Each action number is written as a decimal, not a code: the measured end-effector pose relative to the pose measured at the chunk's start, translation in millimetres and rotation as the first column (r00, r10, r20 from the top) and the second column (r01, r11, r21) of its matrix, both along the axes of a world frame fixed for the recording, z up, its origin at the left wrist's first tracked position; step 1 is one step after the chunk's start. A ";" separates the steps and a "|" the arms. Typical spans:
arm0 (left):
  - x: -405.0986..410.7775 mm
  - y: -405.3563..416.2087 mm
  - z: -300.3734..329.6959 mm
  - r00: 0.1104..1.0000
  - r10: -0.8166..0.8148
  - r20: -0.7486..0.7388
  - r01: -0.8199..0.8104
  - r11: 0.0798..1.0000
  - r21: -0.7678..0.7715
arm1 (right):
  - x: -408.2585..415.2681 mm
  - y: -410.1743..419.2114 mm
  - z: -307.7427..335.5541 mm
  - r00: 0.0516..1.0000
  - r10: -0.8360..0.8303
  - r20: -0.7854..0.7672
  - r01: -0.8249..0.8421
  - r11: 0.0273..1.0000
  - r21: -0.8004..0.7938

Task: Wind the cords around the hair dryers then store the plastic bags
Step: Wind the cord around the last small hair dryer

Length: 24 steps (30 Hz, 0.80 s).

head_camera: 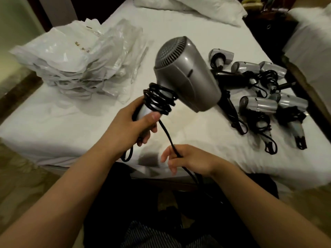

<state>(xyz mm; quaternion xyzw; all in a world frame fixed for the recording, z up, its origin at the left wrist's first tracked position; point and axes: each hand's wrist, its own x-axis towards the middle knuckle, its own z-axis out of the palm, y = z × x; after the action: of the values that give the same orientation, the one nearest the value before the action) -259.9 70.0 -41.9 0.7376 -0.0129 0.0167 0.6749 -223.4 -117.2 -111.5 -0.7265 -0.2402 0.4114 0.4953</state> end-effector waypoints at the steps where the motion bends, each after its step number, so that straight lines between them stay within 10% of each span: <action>1: 0.9 0.4 -0.7 0.999 0.044 0.000 -0.044 0.999 0.010 | -2.1 -4.6 -2.3 1.000 -0.002 0.001 0.002 1.000 0.002; 8: 0.2 -1.2 -0.5 0.984 0.177 -0.029 -0.178 0.983 -0.041 | 3.4 -33.1 -17.5 0.913 -0.244 -0.326 0.261 0.965 0.008; 14: -0.6 -21.6 0.2 0.997 0.074 -0.022 -0.074 0.997 -0.033 | 16.9 -16.3 -6.8 0.960 -0.162 0.228 0.226 0.929 -0.293; 24: -2.5 -19.2 -17.9 0.960 0.273 -0.059 -0.272 0.962 0.024 | -8.6 -30.5 -51.4 0.854 -0.434 0.287 0.519 0.753 -0.405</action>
<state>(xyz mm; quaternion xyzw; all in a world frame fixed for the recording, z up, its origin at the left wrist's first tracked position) -262.4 50.7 -59.8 0.7377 0.1096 0.0865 0.6605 -231.9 -147.7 -162.8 -0.8942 0.0177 0.2510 0.3702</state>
